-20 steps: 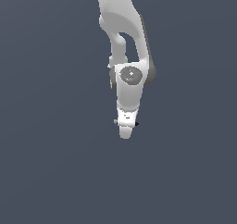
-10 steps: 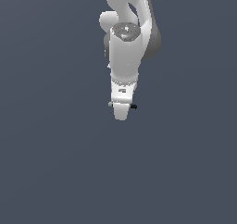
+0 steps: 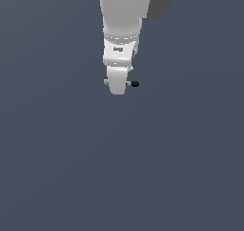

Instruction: Pick up the object and move it to a goal position.

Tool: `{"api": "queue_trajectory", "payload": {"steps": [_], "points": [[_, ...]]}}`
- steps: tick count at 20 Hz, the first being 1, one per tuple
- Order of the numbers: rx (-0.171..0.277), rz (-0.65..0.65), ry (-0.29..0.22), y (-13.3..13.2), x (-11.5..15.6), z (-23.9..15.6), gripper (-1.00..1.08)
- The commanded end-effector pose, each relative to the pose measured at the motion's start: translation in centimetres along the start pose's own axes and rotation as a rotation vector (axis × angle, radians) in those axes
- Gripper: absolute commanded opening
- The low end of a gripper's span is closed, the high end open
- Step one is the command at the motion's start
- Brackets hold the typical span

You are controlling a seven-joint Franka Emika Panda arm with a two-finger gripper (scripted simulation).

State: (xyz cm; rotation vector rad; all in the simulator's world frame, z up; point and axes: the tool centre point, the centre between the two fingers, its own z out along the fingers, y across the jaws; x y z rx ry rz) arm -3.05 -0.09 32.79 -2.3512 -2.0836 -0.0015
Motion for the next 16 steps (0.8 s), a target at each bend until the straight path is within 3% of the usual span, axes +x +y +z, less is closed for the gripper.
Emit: {"api": "queue_trajectory", "payload": {"steps": [1, 8, 16], "points": [[0.001, 0.0, 0.001, -0.4, -0.5, -2.7, -1.0], [0.001, 0.001, 0.001, -0.9, -1.7, -8.4, -1.0], [0.001, 0.003, 0.0, -1.0, -2.3, -11.6, -1.0]]}}
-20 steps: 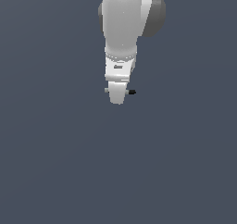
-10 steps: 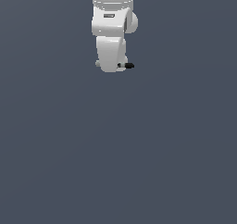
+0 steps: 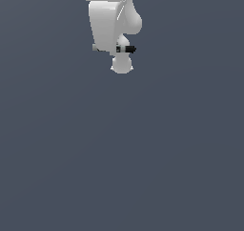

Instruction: Pick up the object and move it to a goal position.

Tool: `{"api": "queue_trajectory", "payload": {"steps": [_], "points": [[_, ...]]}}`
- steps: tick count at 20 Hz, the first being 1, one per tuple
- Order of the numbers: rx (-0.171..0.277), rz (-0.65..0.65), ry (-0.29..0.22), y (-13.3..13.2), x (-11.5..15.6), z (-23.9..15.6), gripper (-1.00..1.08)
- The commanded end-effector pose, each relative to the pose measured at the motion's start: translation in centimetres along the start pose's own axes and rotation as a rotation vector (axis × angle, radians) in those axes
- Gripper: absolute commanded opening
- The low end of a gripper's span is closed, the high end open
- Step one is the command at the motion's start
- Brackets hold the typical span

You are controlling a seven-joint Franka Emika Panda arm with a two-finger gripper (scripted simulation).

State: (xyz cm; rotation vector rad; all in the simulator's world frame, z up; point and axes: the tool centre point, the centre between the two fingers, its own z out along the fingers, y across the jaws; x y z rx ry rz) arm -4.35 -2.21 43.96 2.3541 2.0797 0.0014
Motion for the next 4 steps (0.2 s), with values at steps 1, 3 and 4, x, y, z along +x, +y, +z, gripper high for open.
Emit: {"api": "queue_trajectory", "payload": {"steps": [1, 3, 4], "points": [[0.001, 0.0, 0.0, -0.01, -0.12, -0.57, -1.0], [0.001, 0.0, 0.0, 0.0, -0.15, -0.75, -1.0], [0.001, 0.0, 0.0, 0.0, -0.16, -0.77, -1.0]]}}
